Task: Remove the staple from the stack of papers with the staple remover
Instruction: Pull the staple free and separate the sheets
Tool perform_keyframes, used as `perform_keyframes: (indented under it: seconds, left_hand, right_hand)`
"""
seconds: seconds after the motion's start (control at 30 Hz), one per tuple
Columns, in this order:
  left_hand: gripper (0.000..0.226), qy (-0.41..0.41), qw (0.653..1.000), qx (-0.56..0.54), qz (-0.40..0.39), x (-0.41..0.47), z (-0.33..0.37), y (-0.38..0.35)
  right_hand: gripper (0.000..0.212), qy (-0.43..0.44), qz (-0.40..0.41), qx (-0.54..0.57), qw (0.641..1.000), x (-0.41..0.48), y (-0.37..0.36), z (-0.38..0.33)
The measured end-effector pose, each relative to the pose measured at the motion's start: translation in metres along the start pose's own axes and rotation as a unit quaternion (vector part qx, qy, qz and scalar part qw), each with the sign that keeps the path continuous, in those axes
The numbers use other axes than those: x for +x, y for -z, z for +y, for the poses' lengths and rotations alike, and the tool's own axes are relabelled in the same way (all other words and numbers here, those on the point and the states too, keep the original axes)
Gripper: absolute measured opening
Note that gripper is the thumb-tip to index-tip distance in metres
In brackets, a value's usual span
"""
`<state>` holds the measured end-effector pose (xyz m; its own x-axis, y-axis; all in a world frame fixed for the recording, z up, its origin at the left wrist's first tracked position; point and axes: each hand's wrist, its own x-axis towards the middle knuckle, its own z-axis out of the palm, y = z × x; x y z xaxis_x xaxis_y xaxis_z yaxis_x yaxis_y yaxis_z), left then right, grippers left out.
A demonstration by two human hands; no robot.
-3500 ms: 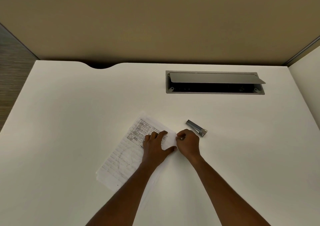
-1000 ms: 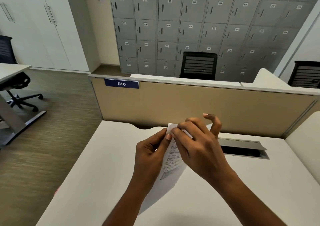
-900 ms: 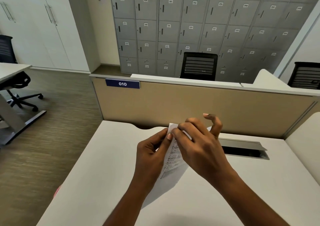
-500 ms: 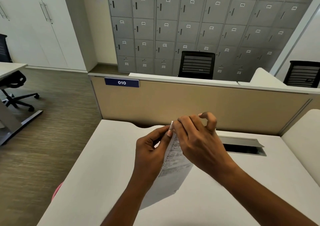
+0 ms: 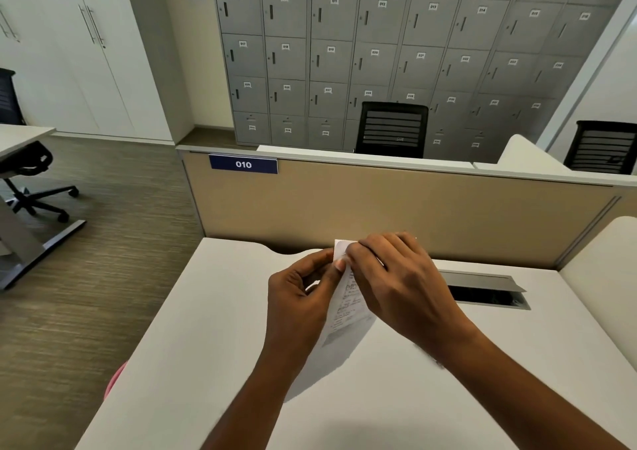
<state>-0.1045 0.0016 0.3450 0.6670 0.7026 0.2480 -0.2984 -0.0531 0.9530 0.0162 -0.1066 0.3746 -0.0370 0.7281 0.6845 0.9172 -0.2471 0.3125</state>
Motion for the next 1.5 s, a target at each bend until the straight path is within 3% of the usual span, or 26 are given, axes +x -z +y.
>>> perform_keyframes:
  seconds: [0.23,0.57,0.8,1.07,1.33,1.5]
  left_hand:
    - [0.018,0.005,1.0,-0.003,-0.003,0.001,0.0,-0.004]
    - [0.023,-0.014,0.998,0.064,-0.011,0.004,-0.007,-0.009]
    - [0.028,-0.037,0.995,0.092,-0.03,0.007,-0.011,-0.007]
    - [0.029,-0.09,0.982,0.163,-0.025,0.008,-0.019,-0.01]
    - [0.024,-0.19,0.938,0.292,0.006,0.008,-0.023,-0.016]
    - [0.017,-0.152,0.947,0.283,0.008,0.009,-0.026,-0.02]
  right_hand:
    - [0.017,-0.022,-0.001,0.021,1.0,-0.003,0.002,0.004]
    - [0.023,0.08,-0.045,-0.059,0.994,-0.006,0.003,0.011]
    - [0.027,0.105,-0.07,-0.083,0.989,0.004,0.003,0.018]
    - [0.022,0.098,-0.12,-0.049,0.987,0.002,-0.001,0.026]
    - [0.019,0.061,-0.147,-0.045,0.986,-0.002,0.007,0.026]
    - [0.015,0.004,-0.129,-0.035,0.991,-0.013,0.008,0.019]
